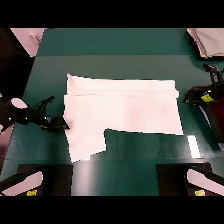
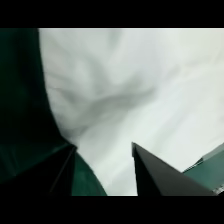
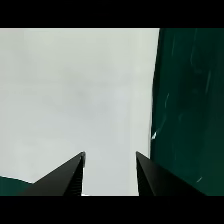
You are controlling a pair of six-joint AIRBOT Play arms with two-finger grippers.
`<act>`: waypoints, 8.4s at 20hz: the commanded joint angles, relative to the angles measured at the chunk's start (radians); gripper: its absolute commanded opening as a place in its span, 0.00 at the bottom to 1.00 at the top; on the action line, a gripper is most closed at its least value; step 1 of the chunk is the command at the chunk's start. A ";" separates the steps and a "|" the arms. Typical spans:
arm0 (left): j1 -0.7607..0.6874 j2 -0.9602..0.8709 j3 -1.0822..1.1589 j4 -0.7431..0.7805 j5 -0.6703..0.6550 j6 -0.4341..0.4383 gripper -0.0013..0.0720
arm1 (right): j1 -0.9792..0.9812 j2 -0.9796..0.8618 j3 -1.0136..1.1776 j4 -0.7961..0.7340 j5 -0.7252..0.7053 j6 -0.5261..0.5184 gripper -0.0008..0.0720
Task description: Fold the shirts.
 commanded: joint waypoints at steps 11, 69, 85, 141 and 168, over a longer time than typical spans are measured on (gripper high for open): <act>-0.001 0.022 0.002 -0.006 -0.042 0.006 0.05 | -0.106 0.021 -0.084 0.006 0.106 -0.002 0.51; -0.001 -0.126 0.439 -0.286 0.408 0.018 0.70 | -0.066 -0.392 0.315 0.256 -0.083 -0.040 0.76; -0.246 -0.126 0.447 -0.314 0.319 0.052 0.05 | -0.253 -0.392 -0.072 0.547 -0.116 -0.355 0.75; 0.001 -0.174 1.143 0.110 -0.162 -0.099 0.05 | 0.956 -0.814 0.933 0.662 -0.388 -0.336 0.95; 0.001 -0.175 1.142 0.102 -0.176 -0.098 0.05 | 0.579 -0.717 0.370 0.826 -0.245 -0.270 0.96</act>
